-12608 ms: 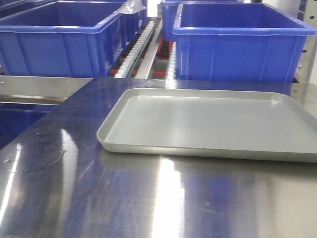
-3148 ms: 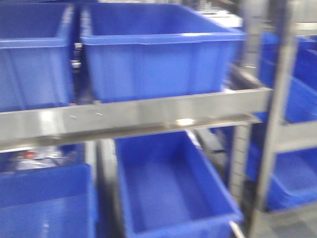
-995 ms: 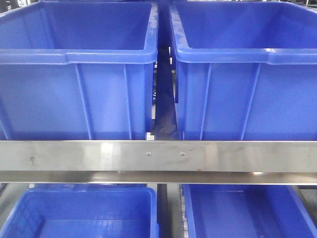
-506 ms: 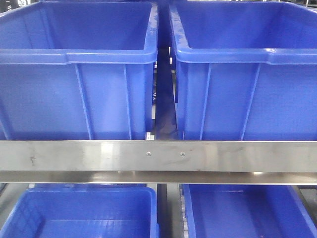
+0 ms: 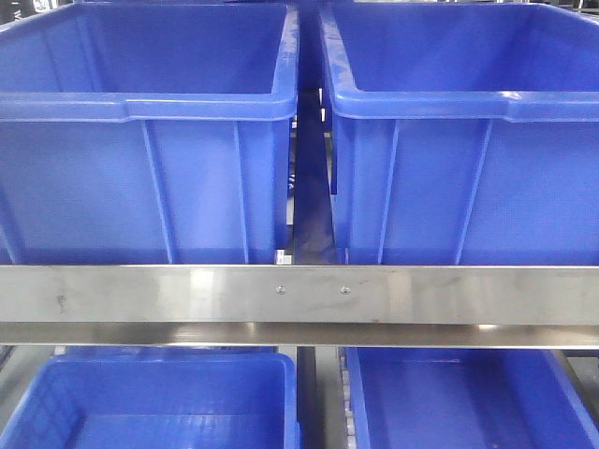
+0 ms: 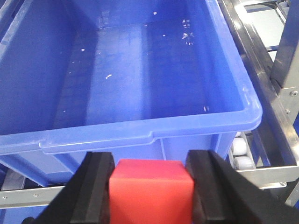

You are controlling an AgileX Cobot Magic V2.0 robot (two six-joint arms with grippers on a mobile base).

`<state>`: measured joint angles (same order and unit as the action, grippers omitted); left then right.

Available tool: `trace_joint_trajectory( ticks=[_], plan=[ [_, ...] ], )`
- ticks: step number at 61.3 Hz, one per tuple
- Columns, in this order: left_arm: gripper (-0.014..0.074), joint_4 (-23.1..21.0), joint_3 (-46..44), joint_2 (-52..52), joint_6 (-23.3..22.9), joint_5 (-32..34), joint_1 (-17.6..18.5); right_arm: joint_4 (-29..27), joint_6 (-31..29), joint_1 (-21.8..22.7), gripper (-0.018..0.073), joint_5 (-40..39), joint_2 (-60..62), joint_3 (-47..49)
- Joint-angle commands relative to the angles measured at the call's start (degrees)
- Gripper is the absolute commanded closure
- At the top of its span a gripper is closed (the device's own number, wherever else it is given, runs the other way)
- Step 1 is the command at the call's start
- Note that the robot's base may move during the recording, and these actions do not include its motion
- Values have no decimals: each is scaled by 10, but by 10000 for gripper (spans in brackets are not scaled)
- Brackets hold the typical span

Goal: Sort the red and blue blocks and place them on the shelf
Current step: 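Lower both held cubes over the rims into the upper blue bins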

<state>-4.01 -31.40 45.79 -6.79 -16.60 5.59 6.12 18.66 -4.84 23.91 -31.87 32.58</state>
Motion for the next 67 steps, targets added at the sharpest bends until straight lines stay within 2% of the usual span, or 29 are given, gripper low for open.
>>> trace_joint_trajectory(
  ticks=[1, 50, 56, 67],
  plan=[
    [521, -5, -17, -2, -4, 51, -1, 10, -3, 3, 501, -51, 1, 17],
    [521, -5, -17, 25, -4, 62, -1, 7, -3, 3, 501, -63, -4, 17],
    [521, -22, -17, 25, -4, 59, -1, -1, -3, 3, 501, -65, -14, 17],
    [520, -25, -57, 25, 7, 55, 37, -6, -3, 3, 501, -114, -31, 23]
  ],
)
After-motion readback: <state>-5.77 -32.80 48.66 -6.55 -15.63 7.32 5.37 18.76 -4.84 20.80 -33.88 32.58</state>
